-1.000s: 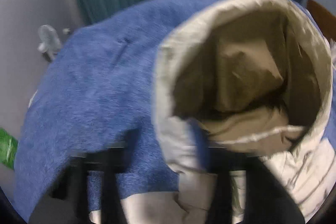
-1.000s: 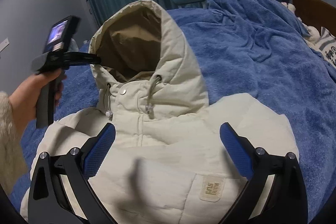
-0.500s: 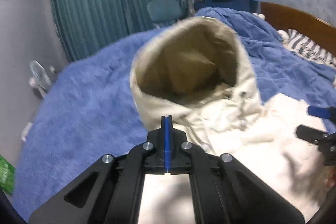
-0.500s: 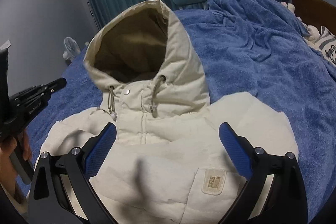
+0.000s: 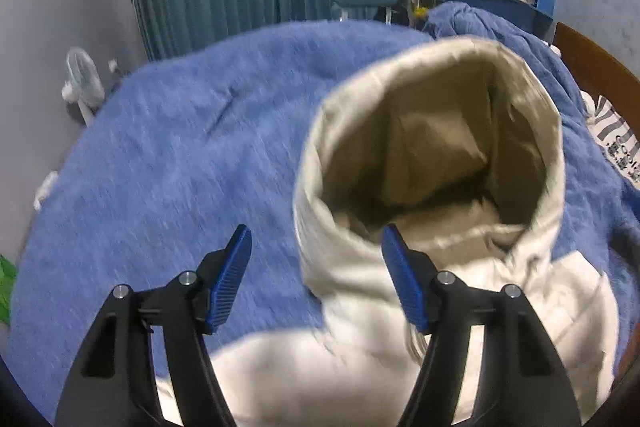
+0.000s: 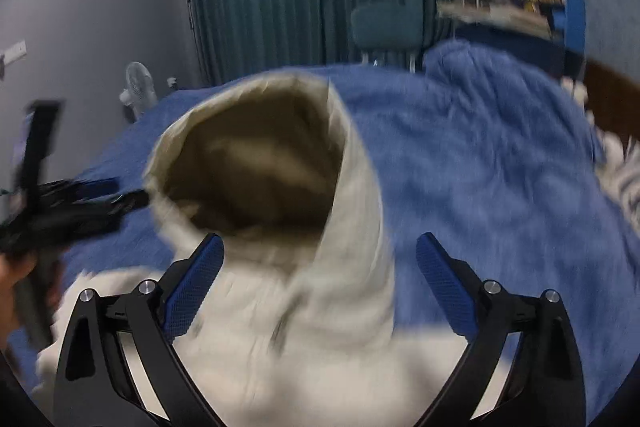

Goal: Fold large clothes

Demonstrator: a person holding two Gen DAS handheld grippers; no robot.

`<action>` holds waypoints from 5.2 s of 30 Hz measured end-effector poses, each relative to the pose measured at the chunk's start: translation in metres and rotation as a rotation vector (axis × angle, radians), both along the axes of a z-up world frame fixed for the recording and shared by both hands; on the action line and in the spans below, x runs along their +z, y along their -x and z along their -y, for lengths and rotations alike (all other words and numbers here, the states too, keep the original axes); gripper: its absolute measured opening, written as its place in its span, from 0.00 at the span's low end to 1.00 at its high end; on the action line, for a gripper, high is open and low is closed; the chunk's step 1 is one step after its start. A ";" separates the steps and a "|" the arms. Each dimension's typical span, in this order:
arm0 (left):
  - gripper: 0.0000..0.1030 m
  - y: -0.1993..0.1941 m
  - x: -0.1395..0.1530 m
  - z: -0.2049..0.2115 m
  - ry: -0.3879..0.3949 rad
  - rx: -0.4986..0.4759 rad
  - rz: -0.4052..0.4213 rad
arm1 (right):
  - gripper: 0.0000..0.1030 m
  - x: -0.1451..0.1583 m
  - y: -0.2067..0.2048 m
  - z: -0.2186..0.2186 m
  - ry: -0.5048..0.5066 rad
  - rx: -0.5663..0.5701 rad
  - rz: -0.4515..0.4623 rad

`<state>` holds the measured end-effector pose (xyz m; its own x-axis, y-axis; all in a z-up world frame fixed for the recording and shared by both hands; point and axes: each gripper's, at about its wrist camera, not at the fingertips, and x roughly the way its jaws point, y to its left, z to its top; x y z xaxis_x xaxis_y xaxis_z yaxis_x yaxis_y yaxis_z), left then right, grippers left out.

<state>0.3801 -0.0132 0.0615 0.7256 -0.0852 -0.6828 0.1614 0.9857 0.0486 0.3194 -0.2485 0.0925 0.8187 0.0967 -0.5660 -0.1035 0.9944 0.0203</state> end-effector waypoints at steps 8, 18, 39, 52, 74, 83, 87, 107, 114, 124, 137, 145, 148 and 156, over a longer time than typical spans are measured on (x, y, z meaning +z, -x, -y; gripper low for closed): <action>0.35 -0.048 -0.011 0.008 -0.026 0.003 0.005 | 0.17 -0.021 -0.088 0.011 0.048 -0.038 -0.116; 0.02 0.042 0.004 -0.004 0.002 -0.085 0.088 | 0.05 -0.011 0.013 0.009 0.015 -0.024 0.034; 0.01 0.206 -0.047 -0.058 0.179 0.054 0.065 | 0.05 -0.055 0.191 -0.031 0.150 0.059 0.112; 0.30 0.201 -0.072 -0.077 0.202 0.001 -0.008 | 0.05 -0.093 0.164 -0.047 0.222 0.119 0.027; 0.58 0.193 -0.072 -0.002 0.222 -0.229 -0.098 | 0.07 -0.099 0.173 -0.050 0.178 0.243 0.024; 0.56 0.190 -0.092 0.005 0.145 -0.243 -0.115 | 0.40 -0.081 0.182 -0.046 0.198 0.401 -0.016; 0.56 0.195 -0.092 0.001 0.137 -0.256 -0.130 | 0.54 -0.075 0.188 -0.042 0.208 0.459 -0.037; 0.56 0.197 -0.092 -0.004 0.124 -0.262 -0.121 | 0.68 -0.116 0.145 -0.046 0.156 0.284 -0.172; 0.56 0.190 -0.111 -0.012 0.191 -0.279 -0.142 | 0.68 -0.139 0.135 -0.041 0.135 0.272 -0.228; 0.56 0.205 -0.091 -0.005 0.130 -0.261 -0.068 | 0.78 -0.109 0.140 -0.032 0.090 0.205 -0.139; 0.64 0.208 -0.070 -0.012 0.193 -0.211 0.022 | 0.85 -0.125 0.148 -0.061 0.155 0.323 -0.164; 0.65 0.197 -0.093 -0.006 0.053 -0.184 -0.040 | 0.90 -0.125 0.149 -0.058 0.137 0.319 -0.166; 0.65 0.199 -0.090 -0.009 0.061 -0.185 -0.027 | 0.94 -0.120 0.151 -0.058 0.143 0.308 -0.151; 0.75 0.220 -0.066 -0.016 0.109 -0.151 0.028 | 0.94 -0.092 0.165 -0.035 0.090 0.225 -0.138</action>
<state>0.1599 0.0029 -0.0048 0.7176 -0.2666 -0.6433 0.3078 0.9501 -0.0504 0.1541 -0.2134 0.0006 0.6971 0.2115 -0.6850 -0.3240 0.9453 -0.0378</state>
